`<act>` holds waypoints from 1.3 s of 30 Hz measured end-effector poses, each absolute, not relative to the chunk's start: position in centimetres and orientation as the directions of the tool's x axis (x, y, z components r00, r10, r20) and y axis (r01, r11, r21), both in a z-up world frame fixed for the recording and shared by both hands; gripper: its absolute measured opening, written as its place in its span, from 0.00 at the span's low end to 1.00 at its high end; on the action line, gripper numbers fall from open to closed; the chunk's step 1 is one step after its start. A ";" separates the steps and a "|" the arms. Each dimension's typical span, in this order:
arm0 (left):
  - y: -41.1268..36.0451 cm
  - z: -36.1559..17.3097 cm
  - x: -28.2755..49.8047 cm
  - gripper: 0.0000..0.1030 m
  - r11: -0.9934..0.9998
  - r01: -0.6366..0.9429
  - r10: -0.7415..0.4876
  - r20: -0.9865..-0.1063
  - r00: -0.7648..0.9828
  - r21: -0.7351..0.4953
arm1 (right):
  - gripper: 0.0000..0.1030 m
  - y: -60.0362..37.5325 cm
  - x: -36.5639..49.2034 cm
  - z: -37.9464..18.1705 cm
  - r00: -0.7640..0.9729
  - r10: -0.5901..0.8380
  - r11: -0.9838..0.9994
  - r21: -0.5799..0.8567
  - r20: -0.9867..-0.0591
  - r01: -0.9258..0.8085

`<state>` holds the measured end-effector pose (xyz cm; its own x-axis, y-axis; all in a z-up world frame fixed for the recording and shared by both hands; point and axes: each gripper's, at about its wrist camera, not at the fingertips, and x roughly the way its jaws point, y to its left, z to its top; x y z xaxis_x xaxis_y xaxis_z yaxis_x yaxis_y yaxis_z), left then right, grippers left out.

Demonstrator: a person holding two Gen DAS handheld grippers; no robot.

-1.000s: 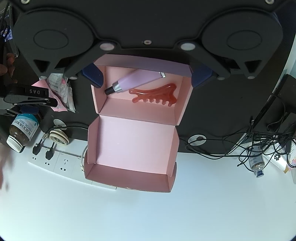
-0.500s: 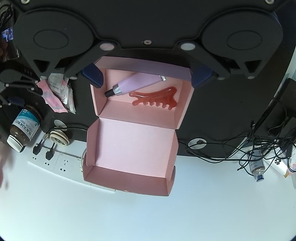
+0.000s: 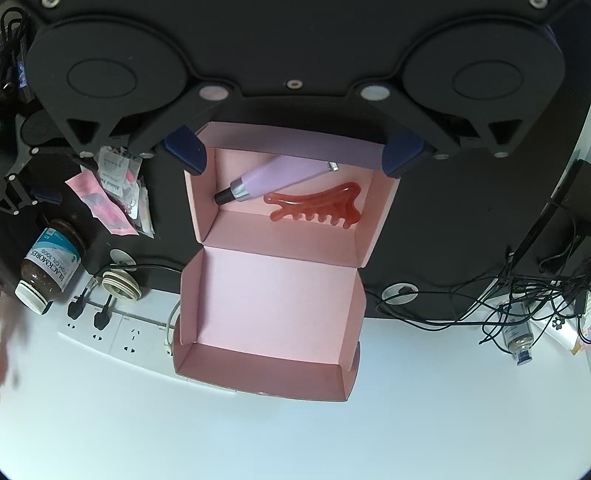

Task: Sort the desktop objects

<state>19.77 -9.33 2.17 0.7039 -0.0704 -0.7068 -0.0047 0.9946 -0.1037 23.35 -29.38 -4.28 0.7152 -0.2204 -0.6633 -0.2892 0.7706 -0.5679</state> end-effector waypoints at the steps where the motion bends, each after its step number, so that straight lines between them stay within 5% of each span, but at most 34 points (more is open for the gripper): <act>1: -9.3 2.1 19.8 1.00 0.994 -0.008 -0.069 -0.708 0.703 -0.105 | 0.55 -29.2 23.4 -4.5 0.712 -0.228 0.758 -0.580 -0.664 -0.298; 25: -8.9 1.5 20.4 1.00 0.995 -0.049 -0.033 -0.722 0.691 -0.092 | 0.40 -29.1 29.6 -8.0 0.714 -0.333 0.557 -0.739 -0.616 -0.378; 27: -8.8 1.6 20.5 1.00 0.994 -0.055 -0.032 -0.721 0.692 -0.097 | 0.24 -29.3 30.2 -7.8 0.700 -0.325 0.574 -0.721 -0.636 -0.388; 28: -8.7 1.7 20.5 1.00 0.993 -0.057 -0.032 -0.720 0.693 -0.100 | 0.04 -29.3 30.3 -7.6 0.692 -0.323 0.583 -0.712 -0.645 -0.391; 39: -8.6 2.4 20.1 1.00 0.992 -0.052 -0.043 -0.705 0.708 -0.112 | 0.01 -28.5 28.3 -3.2 0.774 -0.242 0.663 -0.682 -0.586 -0.309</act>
